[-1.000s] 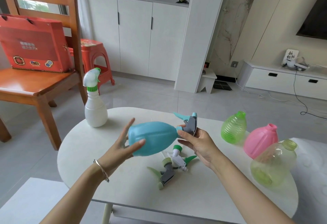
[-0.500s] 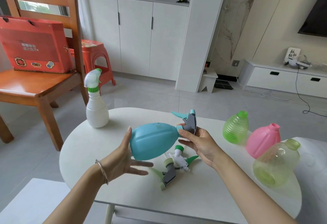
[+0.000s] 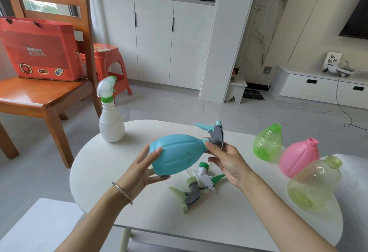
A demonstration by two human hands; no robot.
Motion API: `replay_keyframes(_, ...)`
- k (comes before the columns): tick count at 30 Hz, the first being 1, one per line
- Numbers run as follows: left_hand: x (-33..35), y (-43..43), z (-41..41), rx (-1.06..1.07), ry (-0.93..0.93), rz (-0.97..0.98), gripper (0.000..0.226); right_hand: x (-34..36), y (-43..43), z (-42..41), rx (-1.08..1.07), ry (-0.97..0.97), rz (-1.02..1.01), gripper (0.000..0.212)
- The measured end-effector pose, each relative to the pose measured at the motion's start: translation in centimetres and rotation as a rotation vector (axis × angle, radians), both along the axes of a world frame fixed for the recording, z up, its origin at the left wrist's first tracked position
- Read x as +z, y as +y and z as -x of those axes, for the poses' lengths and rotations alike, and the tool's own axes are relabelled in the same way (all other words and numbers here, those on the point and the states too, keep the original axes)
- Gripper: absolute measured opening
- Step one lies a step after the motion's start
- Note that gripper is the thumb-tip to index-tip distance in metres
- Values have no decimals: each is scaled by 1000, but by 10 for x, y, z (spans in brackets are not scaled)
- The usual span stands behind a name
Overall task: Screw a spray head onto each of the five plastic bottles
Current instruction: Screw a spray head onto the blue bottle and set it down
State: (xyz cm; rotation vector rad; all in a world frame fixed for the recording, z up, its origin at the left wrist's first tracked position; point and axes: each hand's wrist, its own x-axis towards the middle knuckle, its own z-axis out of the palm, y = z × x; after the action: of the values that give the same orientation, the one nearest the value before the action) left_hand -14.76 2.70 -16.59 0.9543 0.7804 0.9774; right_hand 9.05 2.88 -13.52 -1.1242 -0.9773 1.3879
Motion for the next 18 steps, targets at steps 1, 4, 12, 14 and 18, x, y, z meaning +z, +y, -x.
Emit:
replay_keyframes(1, 0, -1, 0, 18, 12, -35, 59, 0, 0, 1, 0, 19, 7, 25)
replay_keyframes(4, 2, -4, -1, 48, 30, -112, 61, 1, 2, 1, -7, 54, -1, 15)
replay_keyframes(12, 6, -4, 6, 88, 39, -125, 63, 4, 2, 16, -87, -10, -6, 15)
replay_keyframes(14, 4, -4, 4, 49, -44, -42, 64, 7, 0, 22, -104, -78, -75, 28)
replay_keyframes(18, 1, -2, 4, -12, -301, 91, 56, 6, -2, 43, 153, -82, -173, 52)
